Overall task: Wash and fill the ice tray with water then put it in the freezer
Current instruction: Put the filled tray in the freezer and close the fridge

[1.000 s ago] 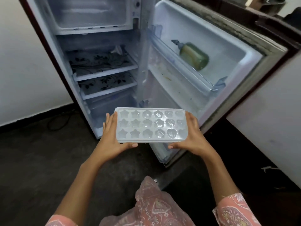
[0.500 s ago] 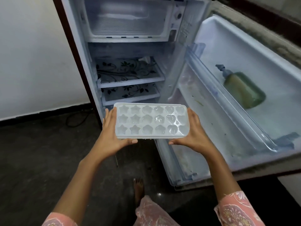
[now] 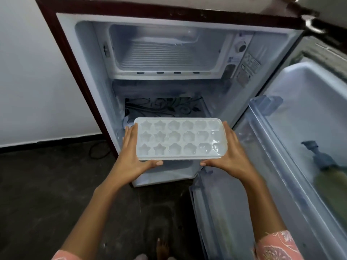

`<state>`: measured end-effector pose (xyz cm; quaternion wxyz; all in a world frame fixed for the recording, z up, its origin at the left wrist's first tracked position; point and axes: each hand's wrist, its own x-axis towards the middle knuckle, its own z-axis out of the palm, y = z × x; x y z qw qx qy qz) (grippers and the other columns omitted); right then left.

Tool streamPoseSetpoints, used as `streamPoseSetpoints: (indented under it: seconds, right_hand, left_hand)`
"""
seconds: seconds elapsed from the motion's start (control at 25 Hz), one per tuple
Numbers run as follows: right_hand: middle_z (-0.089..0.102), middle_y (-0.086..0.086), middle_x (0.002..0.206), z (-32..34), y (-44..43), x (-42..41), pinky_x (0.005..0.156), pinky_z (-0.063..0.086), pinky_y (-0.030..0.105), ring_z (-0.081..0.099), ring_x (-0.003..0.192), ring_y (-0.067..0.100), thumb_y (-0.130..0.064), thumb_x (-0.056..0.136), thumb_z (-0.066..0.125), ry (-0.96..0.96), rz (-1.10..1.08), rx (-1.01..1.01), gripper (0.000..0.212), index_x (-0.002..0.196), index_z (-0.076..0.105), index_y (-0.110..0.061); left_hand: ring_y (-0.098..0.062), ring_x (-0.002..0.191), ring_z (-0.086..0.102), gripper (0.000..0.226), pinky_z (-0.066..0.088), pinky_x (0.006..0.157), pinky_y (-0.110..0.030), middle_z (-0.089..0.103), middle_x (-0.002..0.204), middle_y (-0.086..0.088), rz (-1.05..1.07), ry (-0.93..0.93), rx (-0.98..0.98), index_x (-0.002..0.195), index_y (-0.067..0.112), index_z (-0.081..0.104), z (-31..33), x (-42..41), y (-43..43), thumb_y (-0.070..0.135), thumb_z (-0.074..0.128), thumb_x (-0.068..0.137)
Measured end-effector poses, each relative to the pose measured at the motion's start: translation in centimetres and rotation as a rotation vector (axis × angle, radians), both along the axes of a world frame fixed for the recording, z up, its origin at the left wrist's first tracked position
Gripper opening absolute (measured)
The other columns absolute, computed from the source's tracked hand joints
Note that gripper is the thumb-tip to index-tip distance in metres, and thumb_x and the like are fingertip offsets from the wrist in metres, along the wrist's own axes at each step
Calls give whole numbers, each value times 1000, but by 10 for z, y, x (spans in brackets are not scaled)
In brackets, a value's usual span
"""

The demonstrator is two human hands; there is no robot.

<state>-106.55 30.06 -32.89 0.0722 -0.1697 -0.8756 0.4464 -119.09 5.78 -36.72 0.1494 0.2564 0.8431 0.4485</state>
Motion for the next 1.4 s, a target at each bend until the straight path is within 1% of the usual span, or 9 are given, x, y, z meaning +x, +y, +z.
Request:
streamPoseSetpoints:
  seconds: [0.12,0.28,0.52,0.68,0.92,1.0,1.08,1.24,1.4]
  right_hand:
    - [23,-19,140,-1,13,-28,96,25,6,21,127,-7,-49,35,83,31,-10,-32,122,137,17,-41]
    - [21,-11,151,-6,29,-63,106,29,26,24,134,4,-32,45,92,40,-50,-67,134,149,7,-27]
    - [40,-19,132,11,46,-113,82,38,1,41,114,-13,-26,48,91,214,-5,-102,104,122,25,-55]
    - [38,-29,128,33,54,-146,83,39,0,39,113,-21,-59,35,82,267,49,-76,102,122,29,-52]
    - [39,-31,108,42,64,-188,69,37,-6,42,88,-35,-21,51,88,329,73,-82,77,106,37,-40]
    - [39,-30,106,38,68,-199,66,37,-6,42,83,-36,-29,51,91,321,67,-111,82,110,36,-37]
    - [39,-31,106,34,71,-210,66,38,-5,44,84,-33,-40,40,86,311,62,-123,90,113,33,-37]
    - [38,-30,106,23,86,-230,66,39,-1,46,95,-7,-11,60,87,305,12,-97,95,129,26,-35]
    - [36,-29,103,23,100,-246,87,35,18,38,109,4,-7,65,82,306,3,-94,98,141,23,-24]
  left_hand:
    - [-6,144,-12,131,5,119,-45,4,158,10,9,32,-3,151,27,-2,2,-30,10,77,64,50]
    - [-10,146,-2,126,14,117,-51,13,155,9,-5,60,22,150,30,5,11,-68,24,76,67,51]
    - [-20,143,14,128,22,114,-52,23,150,1,18,134,56,149,28,15,30,-117,45,84,64,45]
    - [-20,142,18,129,25,114,-51,23,150,7,39,158,99,148,28,16,45,-146,56,85,63,43]
    - [-16,137,30,130,29,114,-38,27,148,2,63,171,130,145,29,18,52,-187,68,77,68,35]
    - [-17,134,34,127,32,112,-39,30,146,1,73,178,138,146,27,20,50,-199,74,70,69,36]
    - [-16,132,36,127,34,110,-37,32,145,3,81,172,142,146,28,22,47,-210,79,69,69,34]
    - [-15,129,40,128,35,109,-36,36,144,6,111,164,198,144,26,27,45,-222,92,63,75,31]
    - [-16,119,52,131,43,103,-39,50,134,4,122,114,226,136,24,39,43,-236,104,71,80,22]
